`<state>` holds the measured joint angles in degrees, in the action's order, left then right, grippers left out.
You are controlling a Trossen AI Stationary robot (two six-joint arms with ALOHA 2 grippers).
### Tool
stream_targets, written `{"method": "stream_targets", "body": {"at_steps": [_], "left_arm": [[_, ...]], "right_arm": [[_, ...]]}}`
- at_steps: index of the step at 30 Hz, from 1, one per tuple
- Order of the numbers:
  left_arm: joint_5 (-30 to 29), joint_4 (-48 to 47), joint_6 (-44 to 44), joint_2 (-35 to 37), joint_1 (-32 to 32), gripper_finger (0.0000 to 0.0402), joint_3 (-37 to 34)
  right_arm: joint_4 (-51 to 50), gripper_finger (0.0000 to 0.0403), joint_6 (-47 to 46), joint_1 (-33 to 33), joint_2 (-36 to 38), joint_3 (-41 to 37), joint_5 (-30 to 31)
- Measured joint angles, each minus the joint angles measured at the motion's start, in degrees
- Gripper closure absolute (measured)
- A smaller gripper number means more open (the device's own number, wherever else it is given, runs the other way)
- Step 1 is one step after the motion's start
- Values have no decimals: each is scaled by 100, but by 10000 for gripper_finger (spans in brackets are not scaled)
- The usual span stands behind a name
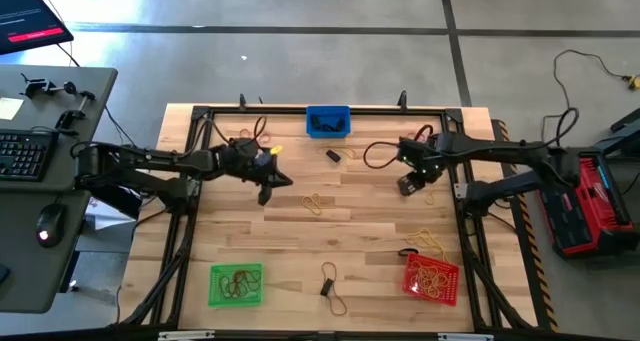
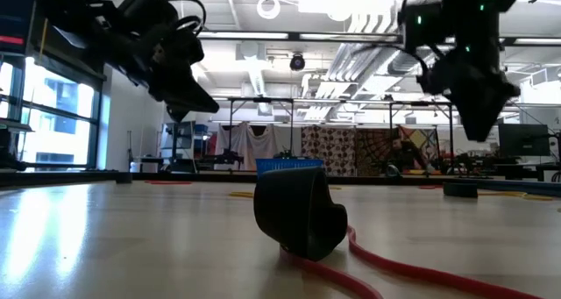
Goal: Sort rubber bands into baskets
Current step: Put the yellow rubber band into the red basket
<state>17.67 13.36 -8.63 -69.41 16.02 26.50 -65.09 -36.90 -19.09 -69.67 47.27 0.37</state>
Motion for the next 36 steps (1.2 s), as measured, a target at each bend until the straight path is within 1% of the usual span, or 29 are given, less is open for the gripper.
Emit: {"method": "stream_targets", "body": {"at_steps": [4,7,12,14,18,25,29,36], "left_arm": [[-47,199,-214,0,21,401,0],[-337,235,-358,0,21,401,0],[-496,313,-501,0,25,401,0],[-608,310,-605,0,24,401,0],[-629,318,-637,0,24,401,0],[-629,311,-734,0,24,401,0],[-629,304,-718,0,23,401,0],[-629,296,-626,0,23,401,0]], "right_arm": [[137,269,776,-519,-2,-430,-97],[212,269,1209,-801,-2,-663,-187],[350,269,1486,-1117,-7,-967,-329],[369,269,1490,-1212,-9,-971,-388],[419,269,1410,-1350,-9,-958,-392],[567,269,952,-1529,-11,-958,-405],[679,269,741,-1574,-11,-958,-401],[948,269,714,-1576,-11,-956,-380]]}}
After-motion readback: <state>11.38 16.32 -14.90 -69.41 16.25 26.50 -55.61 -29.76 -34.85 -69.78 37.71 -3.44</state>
